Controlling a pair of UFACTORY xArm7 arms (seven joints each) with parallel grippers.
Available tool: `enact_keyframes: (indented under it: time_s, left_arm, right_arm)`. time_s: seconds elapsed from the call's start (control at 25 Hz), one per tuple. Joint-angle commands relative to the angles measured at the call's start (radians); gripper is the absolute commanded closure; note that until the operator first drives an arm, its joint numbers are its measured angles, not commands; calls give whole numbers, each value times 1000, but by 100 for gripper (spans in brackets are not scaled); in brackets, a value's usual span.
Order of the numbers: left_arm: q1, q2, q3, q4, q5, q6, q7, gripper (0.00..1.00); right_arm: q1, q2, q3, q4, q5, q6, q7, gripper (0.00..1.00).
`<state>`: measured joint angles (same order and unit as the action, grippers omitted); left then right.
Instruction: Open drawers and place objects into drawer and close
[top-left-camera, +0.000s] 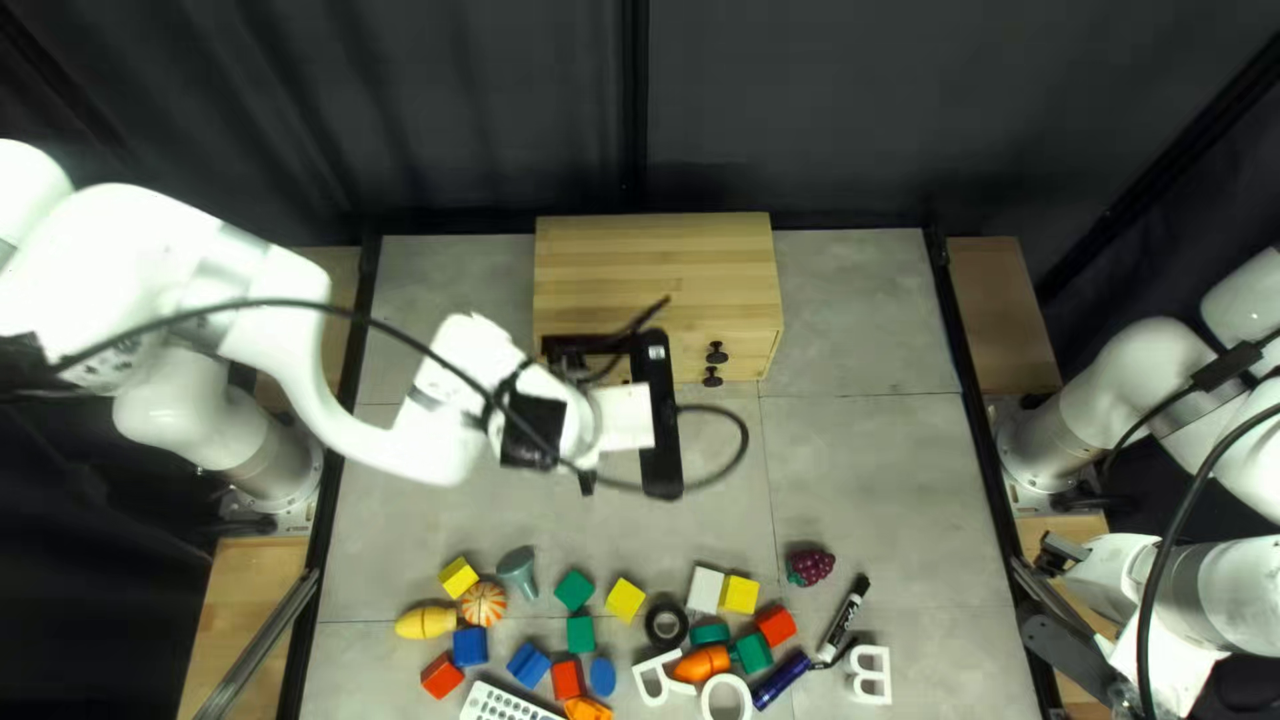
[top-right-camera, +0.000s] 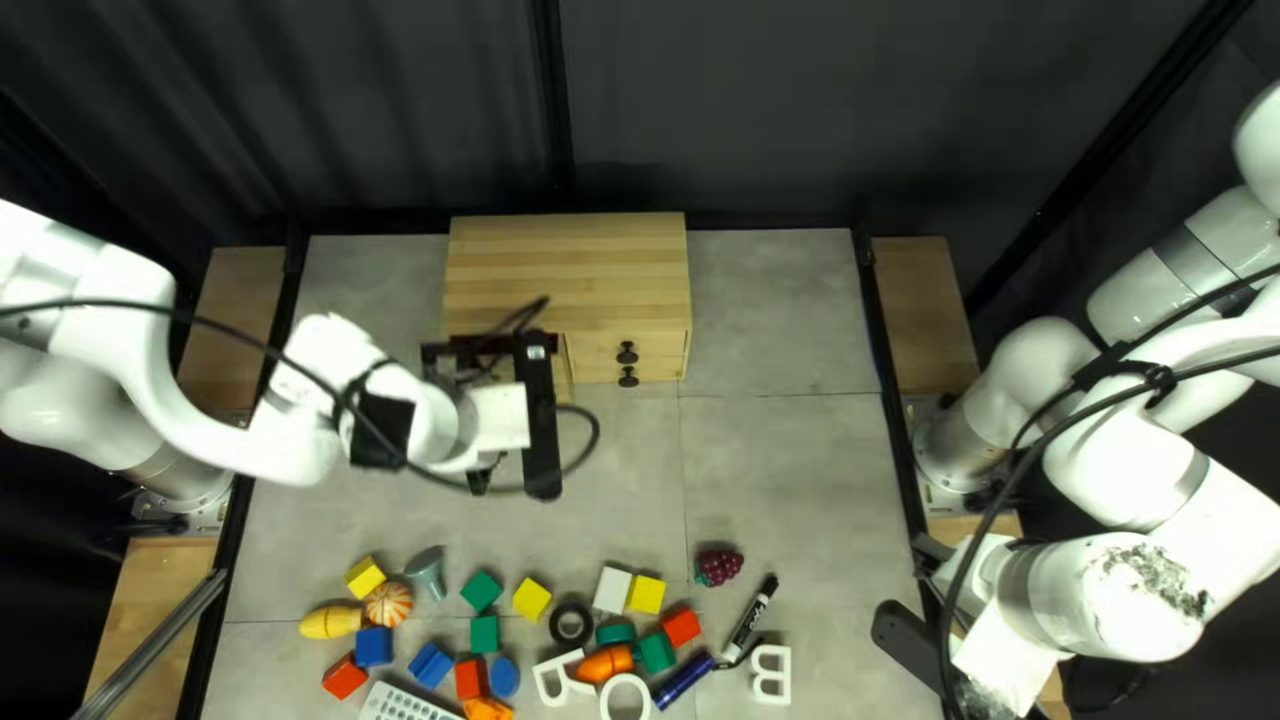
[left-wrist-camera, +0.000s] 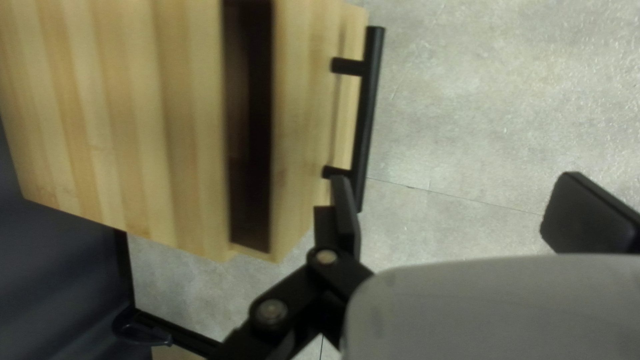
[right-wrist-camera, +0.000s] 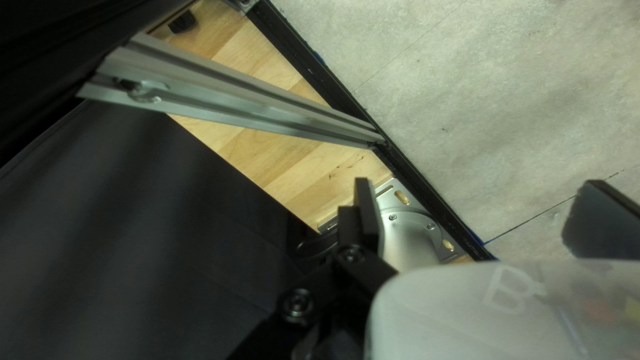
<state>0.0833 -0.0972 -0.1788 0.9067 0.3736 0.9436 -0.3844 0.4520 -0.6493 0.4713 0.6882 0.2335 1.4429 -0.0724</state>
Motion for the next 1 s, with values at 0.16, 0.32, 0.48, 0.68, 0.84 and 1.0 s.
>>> enact_keyframes:
  time_s: [0.16, 0.32, 0.48, 0.68, 0.84, 1.0]
  left_arm:
    - [30, 19, 52, -11, -102, -108, 145, 0]
    - [38, -5, 85, -33, -216, -150, 256, 0]
    - [36, -26, 105, -55, -286, -165, 331, 0]
    - [38, -36, 118, -91, -307, -194, 391, 0]
    - [42, -5, 115, -84, -276, -193, 371, 0]
    - [43, 10, 108, -73, -237, -170, 336, 0]
  right_arm:
    - [0, 0, 0, 0, 0, 0, 0, 0]
    - [0, 0, 0, 0, 0, 0, 0, 0]
    - [0, 0, 0, 0, 0, 0, 0, 0]
    - [0, 0, 0, 0, 0, 0, 0, 0]
    - [0, 0, 0, 0, 0, 0, 0, 0]
    - [0, 0, 0, 0, 0, 0, 0, 0]
